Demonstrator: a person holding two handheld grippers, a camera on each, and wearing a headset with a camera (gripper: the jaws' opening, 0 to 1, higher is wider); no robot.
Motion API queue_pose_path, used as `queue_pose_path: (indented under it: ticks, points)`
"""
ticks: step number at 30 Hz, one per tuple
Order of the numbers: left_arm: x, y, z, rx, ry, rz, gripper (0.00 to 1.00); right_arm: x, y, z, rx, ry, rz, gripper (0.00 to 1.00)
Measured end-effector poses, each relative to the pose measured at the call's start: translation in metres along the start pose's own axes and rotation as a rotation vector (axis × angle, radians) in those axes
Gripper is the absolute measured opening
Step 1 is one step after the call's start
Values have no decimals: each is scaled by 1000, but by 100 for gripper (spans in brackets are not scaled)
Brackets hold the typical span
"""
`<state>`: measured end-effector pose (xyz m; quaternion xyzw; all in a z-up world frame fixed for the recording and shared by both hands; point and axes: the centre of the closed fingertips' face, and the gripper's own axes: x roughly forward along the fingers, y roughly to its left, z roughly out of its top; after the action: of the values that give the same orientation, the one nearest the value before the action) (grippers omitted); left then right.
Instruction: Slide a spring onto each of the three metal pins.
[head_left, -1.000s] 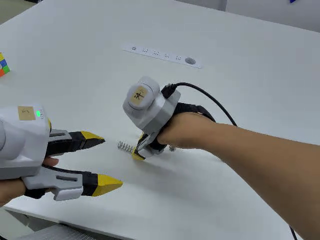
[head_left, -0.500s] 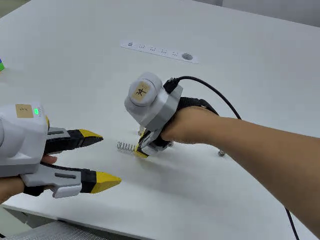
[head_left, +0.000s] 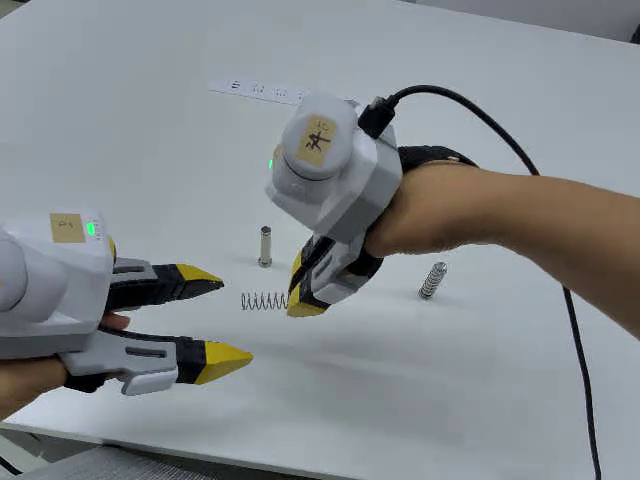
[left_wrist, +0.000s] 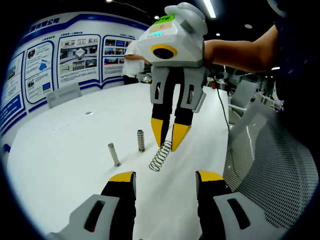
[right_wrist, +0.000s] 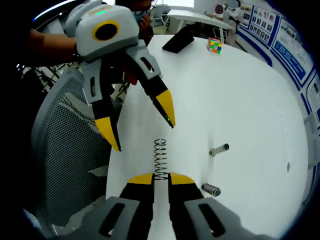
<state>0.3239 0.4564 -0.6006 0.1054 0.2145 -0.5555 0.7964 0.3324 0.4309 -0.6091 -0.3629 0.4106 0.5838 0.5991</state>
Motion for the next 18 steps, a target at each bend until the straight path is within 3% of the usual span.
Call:
queue_pose_path:
  ticks: [7,18]
  points:
    - [10,-15,6,44,-5,-58,41,-11,22,-7,-40,28,31,11]
    - [15,-21,11,91,-9,-96,27,-16,24,-4,-56,31,38,11]
